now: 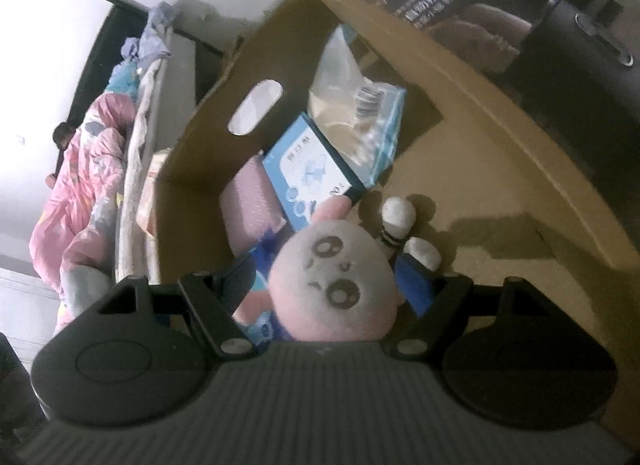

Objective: Organize soft objects
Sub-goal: 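Open the right tool and withdraw it from the box over the bed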

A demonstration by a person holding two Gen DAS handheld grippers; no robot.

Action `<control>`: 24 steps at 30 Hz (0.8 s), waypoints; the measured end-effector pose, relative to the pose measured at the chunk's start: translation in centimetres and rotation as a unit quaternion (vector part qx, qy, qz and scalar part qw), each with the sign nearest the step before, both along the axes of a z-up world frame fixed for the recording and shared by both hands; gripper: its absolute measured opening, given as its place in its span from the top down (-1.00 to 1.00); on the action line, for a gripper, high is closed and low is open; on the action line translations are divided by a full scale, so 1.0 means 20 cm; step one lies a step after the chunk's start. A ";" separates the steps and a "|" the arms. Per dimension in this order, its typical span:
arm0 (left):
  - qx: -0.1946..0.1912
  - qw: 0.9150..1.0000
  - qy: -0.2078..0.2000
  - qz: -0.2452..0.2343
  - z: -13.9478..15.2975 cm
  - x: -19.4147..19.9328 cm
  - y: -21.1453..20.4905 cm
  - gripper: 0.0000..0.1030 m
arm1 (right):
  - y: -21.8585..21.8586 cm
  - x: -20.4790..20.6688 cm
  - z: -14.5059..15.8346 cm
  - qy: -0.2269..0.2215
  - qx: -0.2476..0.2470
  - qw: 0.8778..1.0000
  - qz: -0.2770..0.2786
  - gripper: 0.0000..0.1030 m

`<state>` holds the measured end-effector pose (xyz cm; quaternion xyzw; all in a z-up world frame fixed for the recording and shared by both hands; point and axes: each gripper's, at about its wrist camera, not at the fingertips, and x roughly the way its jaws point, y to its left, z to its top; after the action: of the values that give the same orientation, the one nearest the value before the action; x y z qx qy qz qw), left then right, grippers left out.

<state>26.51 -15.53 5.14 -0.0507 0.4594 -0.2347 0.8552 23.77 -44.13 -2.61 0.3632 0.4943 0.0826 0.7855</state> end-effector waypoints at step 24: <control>0.026 0.957 -0.118 0.265 0.09 -1.24 1.21 -0.72 | 1.04 -0.49 0.32 -0.144 0.122 0.944 0.272 -0.49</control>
<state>1.74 8.72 6.84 -0.1199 0.3316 0.0078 0.9357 14.01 -23.37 3.89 0.2924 0.4415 0.4044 0.7457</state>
